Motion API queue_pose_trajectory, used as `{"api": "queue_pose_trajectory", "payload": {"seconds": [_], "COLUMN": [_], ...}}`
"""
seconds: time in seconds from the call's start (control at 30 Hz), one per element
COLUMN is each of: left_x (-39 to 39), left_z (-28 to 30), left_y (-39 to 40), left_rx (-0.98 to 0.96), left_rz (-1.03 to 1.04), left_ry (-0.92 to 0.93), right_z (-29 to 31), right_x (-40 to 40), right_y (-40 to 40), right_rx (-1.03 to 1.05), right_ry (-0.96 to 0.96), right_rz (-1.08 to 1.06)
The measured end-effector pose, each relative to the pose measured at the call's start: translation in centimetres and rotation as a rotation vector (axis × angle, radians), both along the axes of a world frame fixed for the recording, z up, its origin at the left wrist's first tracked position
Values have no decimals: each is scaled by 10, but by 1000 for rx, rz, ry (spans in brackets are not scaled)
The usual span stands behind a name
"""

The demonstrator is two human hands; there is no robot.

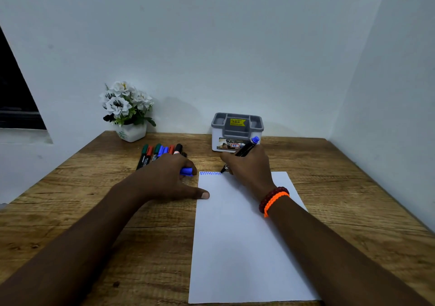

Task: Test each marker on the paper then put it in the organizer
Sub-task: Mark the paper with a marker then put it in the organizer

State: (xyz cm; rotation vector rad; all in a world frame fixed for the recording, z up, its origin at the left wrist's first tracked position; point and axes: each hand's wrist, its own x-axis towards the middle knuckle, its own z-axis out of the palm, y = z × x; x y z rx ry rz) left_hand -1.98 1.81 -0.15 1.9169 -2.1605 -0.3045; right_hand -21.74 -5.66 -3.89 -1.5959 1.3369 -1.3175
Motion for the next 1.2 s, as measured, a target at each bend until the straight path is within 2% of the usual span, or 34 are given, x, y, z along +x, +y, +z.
{"api": "queue_pose_trajectory", "payload": {"seconds": [0.23,0.5,0.6,0.87,1.03,1.2], "left_x": [0,-1,0,4,1,0], "left_z": [1,1,1,-5,-5,-6], "left_y": [0,1,2,-1,-2,-2], "left_rx": [8,12,-64,-456,-562,-556], "left_rz": [-2,-6,-13,-49,-39,-52], "left_ry": [-8,-23,-8,238,334,338], "right_z": [2,9,12,38,42,37], "right_x": [-2,-1,-3,-4,5,7], "right_y": [3,6,4,24,36,35], "right_rx": [-6,118,153,227,150,96], "right_ry": [9,-218,-309,-628,-594,-522], "right_rz": [11,-64,13,377,483,481]}}
